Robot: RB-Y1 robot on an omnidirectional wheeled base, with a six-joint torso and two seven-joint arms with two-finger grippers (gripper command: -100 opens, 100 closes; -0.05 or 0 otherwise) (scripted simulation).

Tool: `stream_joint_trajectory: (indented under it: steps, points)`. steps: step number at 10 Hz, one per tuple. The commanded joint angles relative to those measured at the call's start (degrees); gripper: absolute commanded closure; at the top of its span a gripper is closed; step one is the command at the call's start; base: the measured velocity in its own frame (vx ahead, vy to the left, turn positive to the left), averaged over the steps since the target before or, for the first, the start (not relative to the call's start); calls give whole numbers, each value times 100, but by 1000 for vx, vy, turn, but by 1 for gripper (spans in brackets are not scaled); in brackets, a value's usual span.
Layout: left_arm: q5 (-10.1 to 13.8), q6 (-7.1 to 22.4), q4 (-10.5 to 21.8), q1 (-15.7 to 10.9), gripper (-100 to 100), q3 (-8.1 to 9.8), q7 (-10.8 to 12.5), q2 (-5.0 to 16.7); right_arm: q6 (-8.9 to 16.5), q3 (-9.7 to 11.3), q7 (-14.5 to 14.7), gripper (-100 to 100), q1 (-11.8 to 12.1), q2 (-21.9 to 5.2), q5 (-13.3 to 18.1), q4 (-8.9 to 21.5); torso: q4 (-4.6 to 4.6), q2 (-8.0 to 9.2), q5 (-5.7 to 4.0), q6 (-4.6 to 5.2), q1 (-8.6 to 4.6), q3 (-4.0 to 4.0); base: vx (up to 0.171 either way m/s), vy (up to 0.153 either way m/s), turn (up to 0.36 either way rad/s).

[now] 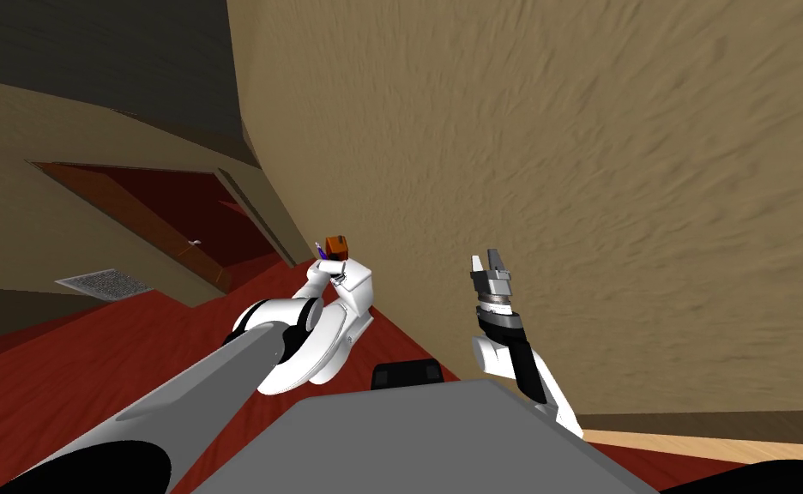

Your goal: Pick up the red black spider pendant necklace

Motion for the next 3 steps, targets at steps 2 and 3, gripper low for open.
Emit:
stream_joint_trajectory:
  steps: [2,3]
  points:
    - [3,113,-55,-49,100,-3,4,11,0,0,0,0,-1,0,0,0,4,21,-2,0,-10,12,-79,-32,-14]
    - [4,137,-58,-55,0,-3,5,9,0,0,0,0,0,0,0,0,4,13,-2,-2,-3,9,-8,-4,1]
